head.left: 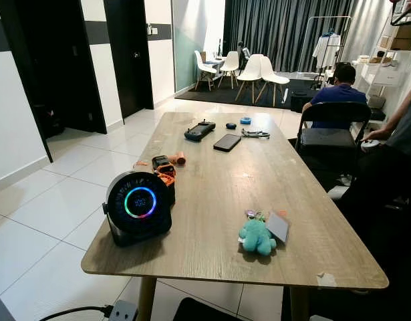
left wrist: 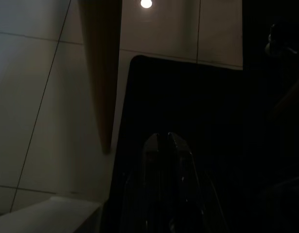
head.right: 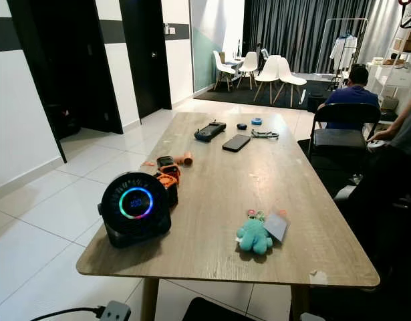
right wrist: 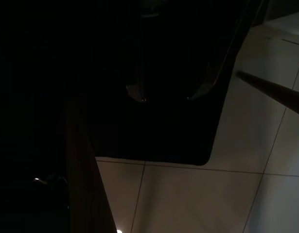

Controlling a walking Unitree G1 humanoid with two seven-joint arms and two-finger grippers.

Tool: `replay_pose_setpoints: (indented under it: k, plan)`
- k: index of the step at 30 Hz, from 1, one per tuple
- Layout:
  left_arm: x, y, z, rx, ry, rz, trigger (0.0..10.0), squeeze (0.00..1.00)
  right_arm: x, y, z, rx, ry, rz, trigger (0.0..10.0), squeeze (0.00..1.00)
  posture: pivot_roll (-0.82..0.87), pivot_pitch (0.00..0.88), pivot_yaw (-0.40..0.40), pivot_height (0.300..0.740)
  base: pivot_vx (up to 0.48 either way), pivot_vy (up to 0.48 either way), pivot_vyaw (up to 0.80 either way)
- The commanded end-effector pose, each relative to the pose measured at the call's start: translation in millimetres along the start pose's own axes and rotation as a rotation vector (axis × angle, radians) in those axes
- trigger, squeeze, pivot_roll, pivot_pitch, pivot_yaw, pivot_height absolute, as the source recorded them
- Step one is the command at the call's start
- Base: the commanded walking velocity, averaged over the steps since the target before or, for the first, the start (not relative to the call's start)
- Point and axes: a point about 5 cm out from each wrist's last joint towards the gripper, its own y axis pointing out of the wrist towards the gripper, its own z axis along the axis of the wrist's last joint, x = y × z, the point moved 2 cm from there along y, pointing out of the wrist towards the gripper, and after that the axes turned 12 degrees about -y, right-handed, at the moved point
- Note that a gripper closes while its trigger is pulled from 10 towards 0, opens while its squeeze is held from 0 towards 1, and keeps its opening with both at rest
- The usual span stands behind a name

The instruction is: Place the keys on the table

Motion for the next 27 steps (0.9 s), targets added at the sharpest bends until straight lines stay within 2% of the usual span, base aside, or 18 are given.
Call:
replay_pose_setpoints:
  k: [1, 27]
  plan:
    - [4.4, 1.1, -1.2, 0.005, -0.005, -0.007, 10.0, 0.00, -0.7, -0.7, -0.5, 0.006, -0.001, -0.002, 10.0, 0.00, 0.02, 0.030, 0.017, 0.740, -0.270, 0.000, 0.00]
    - [-0.9, -4.3, -5.8, 0.001, -0.004, -0.017, 10.0, 0.00, -1.1, -1.3, -3.1, -0.010, -0.015, 0.003, 10.0, 0.00, 0.03, 0.027, 0.009, 0.740, -0.294, 0.000, 0.00]
